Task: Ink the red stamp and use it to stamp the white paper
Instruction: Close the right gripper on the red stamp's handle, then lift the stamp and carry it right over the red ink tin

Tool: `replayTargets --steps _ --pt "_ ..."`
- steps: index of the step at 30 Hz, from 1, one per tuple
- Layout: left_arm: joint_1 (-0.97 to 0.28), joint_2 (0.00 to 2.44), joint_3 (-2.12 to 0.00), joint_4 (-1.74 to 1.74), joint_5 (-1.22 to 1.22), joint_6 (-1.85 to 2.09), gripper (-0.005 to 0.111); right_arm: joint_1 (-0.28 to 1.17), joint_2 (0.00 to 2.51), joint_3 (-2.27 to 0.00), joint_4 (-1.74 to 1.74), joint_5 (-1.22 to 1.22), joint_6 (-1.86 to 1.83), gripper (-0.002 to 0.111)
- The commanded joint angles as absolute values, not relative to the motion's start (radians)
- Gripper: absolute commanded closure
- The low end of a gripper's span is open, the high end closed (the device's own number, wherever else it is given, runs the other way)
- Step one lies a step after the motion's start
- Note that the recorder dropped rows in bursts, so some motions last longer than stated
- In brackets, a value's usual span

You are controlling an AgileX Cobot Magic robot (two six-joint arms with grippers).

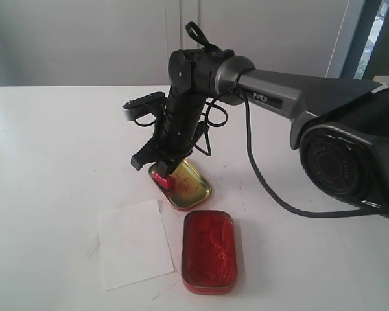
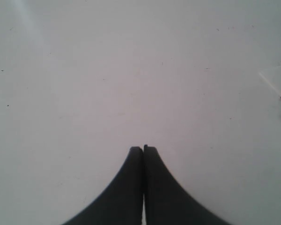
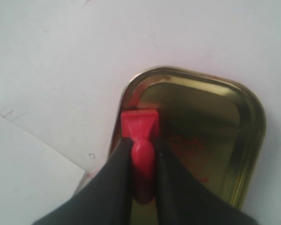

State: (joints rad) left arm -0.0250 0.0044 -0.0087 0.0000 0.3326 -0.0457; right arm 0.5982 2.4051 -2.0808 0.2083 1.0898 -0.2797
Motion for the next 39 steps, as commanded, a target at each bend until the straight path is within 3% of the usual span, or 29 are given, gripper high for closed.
replayTargets --steps 1,20,39 --pt "-0.023 0.0 0.0 0.0 0.337 -0.048 0.107 0.6 2.395 -2.085 0.209 1.096 -0.284 0.108" --pt "-0.023 0.0 0.0 0.0 0.337 -0.048 0.107 0.6 2.206 -2.053 0.133 1.221 -0.172 0.108" --pt "-0.023 0.0 0.0 0.0 0.337 -0.048 0.107 0.6 1.874 -1.557 0.131 1.017 -0.161 0.108"
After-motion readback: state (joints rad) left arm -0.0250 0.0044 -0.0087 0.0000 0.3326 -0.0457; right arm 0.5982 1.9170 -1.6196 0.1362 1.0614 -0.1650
